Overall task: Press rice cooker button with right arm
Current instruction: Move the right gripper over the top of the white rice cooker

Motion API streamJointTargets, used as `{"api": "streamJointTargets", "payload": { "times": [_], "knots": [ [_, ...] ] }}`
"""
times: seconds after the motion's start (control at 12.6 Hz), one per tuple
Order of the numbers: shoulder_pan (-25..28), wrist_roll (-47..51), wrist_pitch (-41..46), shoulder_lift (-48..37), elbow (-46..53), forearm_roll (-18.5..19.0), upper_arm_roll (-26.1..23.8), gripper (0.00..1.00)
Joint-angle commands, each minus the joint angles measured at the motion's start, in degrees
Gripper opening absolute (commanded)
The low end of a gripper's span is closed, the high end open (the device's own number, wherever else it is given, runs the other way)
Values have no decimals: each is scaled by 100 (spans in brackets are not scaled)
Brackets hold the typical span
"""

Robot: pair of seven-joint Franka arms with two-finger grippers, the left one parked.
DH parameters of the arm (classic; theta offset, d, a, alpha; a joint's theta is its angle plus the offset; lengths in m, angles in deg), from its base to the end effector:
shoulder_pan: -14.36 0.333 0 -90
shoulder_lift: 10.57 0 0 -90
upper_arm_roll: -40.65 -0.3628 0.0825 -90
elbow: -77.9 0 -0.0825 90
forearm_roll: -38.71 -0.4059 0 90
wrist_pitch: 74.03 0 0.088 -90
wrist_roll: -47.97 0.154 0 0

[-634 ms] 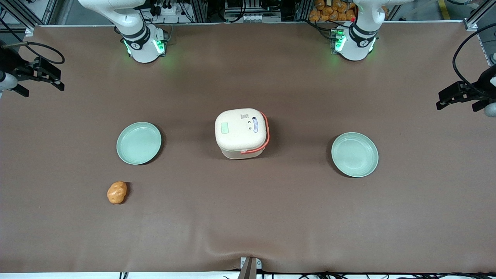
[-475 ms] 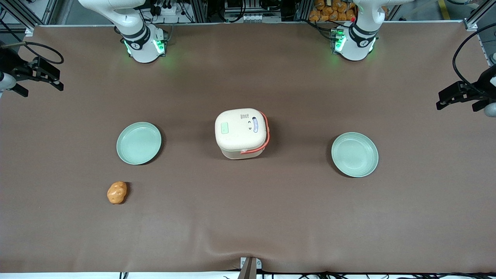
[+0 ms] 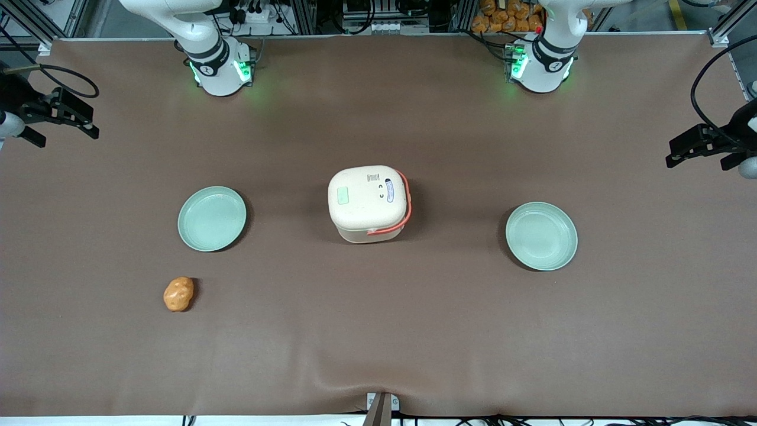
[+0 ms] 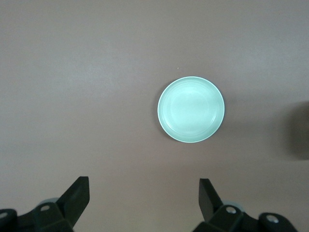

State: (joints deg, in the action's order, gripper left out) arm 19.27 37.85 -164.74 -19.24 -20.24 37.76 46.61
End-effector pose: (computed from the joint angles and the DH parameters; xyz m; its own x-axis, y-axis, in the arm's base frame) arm 0.5234 -0.0112 0.6379 0.9871 0.1582 0.0262 0.1589 -0.9869 -0.0281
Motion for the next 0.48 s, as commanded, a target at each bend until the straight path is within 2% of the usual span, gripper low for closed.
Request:
{"api": "streamJointTargets", "payload": {
  "times": [0.0, 0.4],
  "knots": [
    [114, 89, 27, 6, 5, -63, -59, 100],
    [544, 116, 9, 41, 32, -63, -77, 100]
  ]
}}
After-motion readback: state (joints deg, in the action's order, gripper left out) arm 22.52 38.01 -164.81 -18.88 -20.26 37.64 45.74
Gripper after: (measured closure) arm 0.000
